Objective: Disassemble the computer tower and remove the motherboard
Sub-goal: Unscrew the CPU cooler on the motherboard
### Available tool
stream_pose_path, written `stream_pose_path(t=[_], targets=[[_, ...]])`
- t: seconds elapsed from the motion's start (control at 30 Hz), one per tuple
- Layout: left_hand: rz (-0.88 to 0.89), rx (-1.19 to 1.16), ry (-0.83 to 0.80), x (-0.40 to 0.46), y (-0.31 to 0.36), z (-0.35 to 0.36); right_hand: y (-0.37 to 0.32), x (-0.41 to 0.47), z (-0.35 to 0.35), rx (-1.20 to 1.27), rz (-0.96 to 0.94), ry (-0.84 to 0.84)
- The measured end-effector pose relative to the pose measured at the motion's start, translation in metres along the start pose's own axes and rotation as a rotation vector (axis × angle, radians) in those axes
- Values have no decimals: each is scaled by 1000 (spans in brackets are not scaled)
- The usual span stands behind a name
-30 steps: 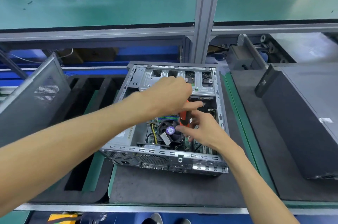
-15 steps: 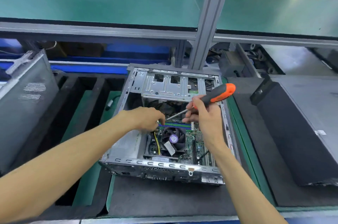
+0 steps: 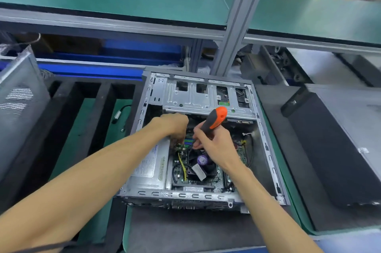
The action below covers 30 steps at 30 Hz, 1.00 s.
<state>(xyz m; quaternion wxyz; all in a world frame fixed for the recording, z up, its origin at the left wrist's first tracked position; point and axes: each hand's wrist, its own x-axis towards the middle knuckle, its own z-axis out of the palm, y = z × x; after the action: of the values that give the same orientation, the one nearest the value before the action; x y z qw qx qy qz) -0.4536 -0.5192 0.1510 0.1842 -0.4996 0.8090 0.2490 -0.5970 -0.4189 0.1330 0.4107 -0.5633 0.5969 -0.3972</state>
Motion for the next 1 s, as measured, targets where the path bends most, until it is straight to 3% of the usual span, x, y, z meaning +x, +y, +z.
stream_pose_path(t=[0.33, 0.57, 0.7, 0.8, 0.93, 1.0], targets=[[-1, -144, -48, 11, -3, 6, 4, 2, -2, 26, -32, 19], [5, -144, -33, 8, -1, 5, -3, 0, -3, -105, -56, -16], [78, -44, -18, -2, 0, 1, -21, 2, -3, -266, -88, -301], [164, -204, -60, -25, 0, -20, -33, 9, -10, -177, 22, -456], [313, -404, 228, -72, 7, -61, -43, 20, -17, -110, 54, -487], [445, -295, 313, -95, 9, -74, -45, 23, -15, -91, 46, -505]])
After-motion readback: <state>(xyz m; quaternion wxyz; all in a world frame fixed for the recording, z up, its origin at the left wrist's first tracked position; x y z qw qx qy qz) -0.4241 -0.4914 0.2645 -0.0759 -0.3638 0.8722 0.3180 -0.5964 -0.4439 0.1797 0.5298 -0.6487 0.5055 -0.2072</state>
